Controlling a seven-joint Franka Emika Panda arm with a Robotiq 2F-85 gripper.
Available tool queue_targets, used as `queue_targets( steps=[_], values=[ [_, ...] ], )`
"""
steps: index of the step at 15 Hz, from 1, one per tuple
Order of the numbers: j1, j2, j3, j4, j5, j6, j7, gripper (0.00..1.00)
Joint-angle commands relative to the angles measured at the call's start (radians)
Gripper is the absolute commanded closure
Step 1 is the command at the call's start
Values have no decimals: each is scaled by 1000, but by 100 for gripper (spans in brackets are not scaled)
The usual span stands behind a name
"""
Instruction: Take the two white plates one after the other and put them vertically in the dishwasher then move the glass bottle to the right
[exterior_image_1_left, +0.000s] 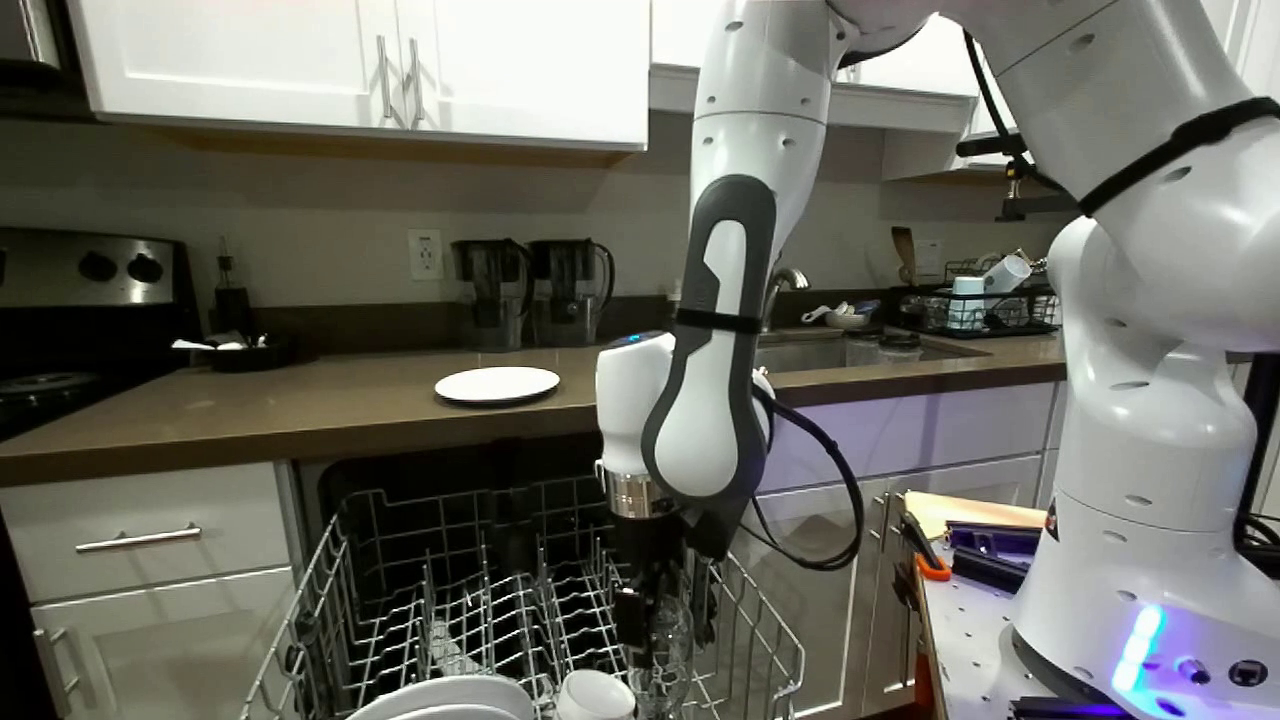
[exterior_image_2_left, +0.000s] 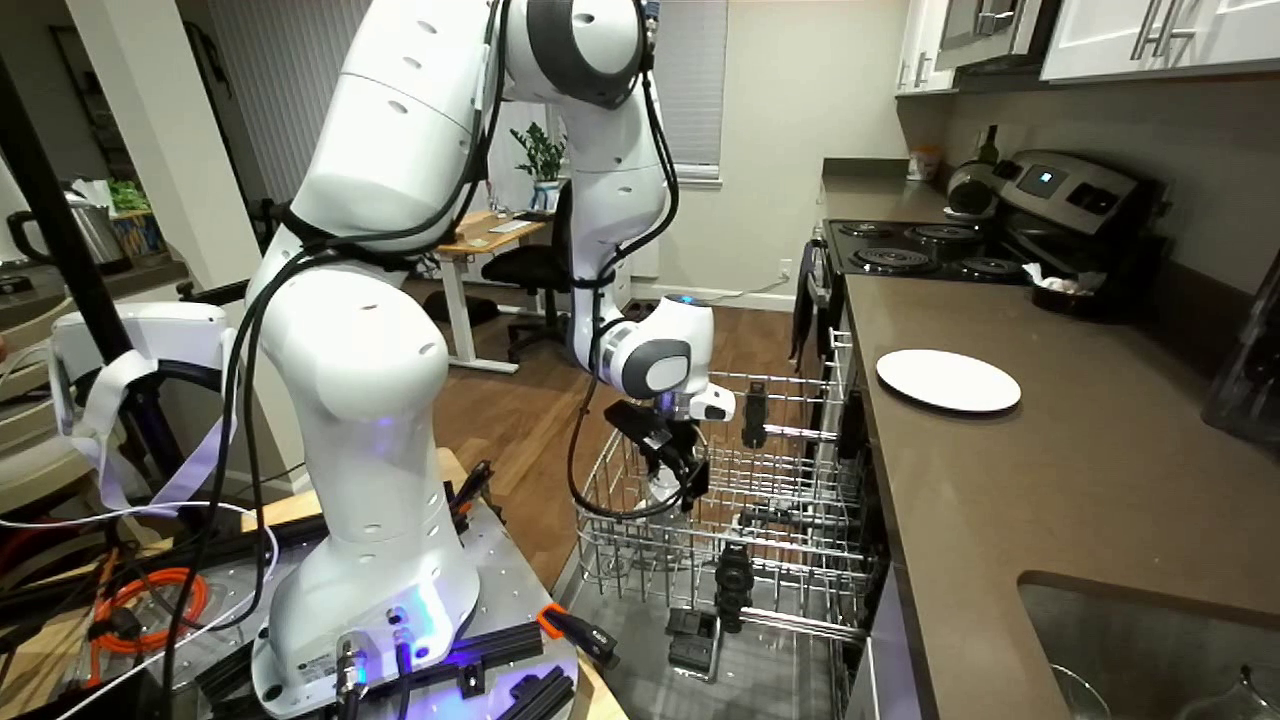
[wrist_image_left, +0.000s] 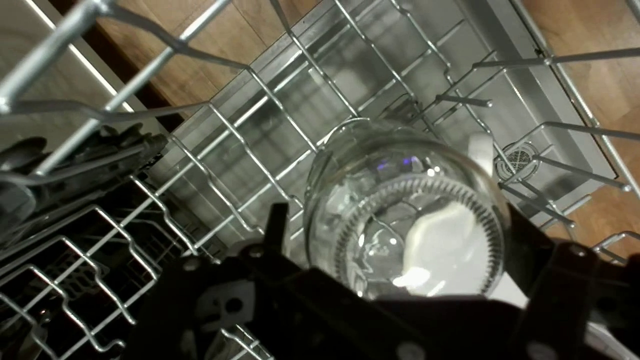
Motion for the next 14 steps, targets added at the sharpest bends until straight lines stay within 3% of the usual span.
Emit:
queue_targets(
  steps=[1, 4, 6, 14],
  values=[
    [31, -94, -37, -41, -36, -72, 37, 0],
    [38, -163, -58, -57, -65, -113, 36, 0],
    [-1, -223, -27, -67, -62, -155, 5, 0],
    [-52, -368, 11, -60, -43, -270, -17, 0]
  ],
)
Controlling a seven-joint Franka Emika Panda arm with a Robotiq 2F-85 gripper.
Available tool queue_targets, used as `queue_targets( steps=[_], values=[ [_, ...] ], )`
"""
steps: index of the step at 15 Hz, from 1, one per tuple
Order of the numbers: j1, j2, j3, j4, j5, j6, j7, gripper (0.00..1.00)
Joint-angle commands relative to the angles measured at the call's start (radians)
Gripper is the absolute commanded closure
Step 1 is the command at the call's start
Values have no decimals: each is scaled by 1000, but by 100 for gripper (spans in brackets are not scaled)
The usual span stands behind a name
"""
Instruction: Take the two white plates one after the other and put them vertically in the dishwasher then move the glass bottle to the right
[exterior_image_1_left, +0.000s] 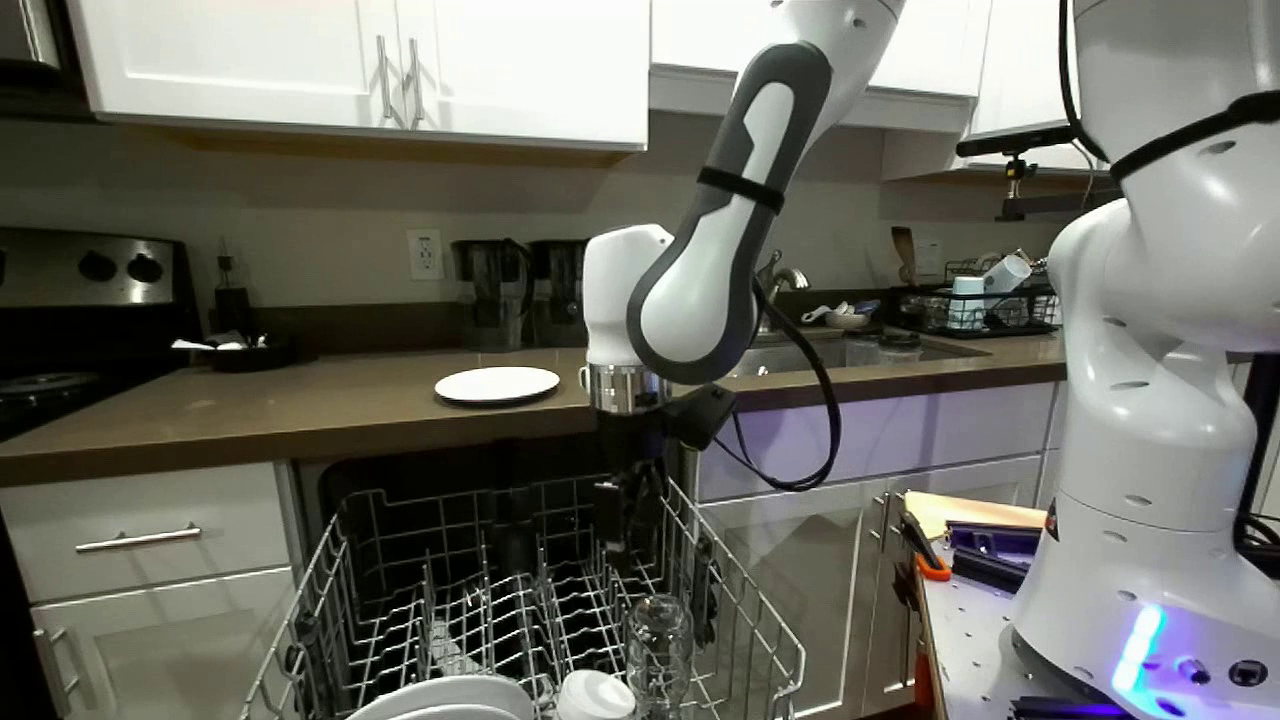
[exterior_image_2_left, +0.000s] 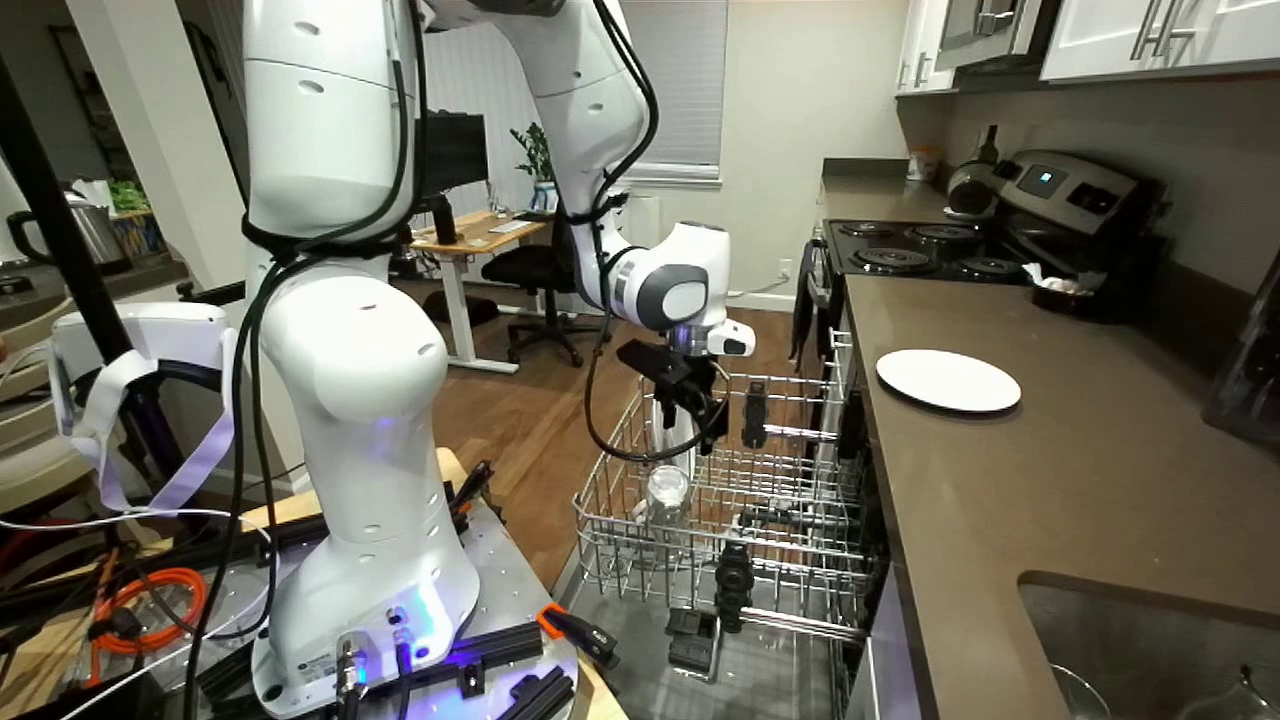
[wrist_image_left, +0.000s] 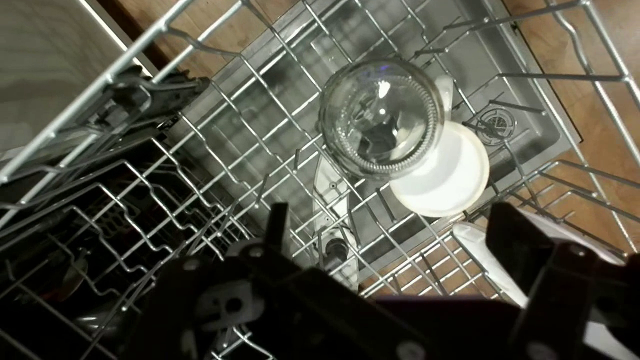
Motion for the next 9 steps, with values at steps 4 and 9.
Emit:
queue_targets(
  steps=[4, 9],
  values=[
    [-61, -80, 60, -19, 15, -90, -27, 0],
    [-58, -51, 65, -3, -3, -76, 2, 0]
  ],
)
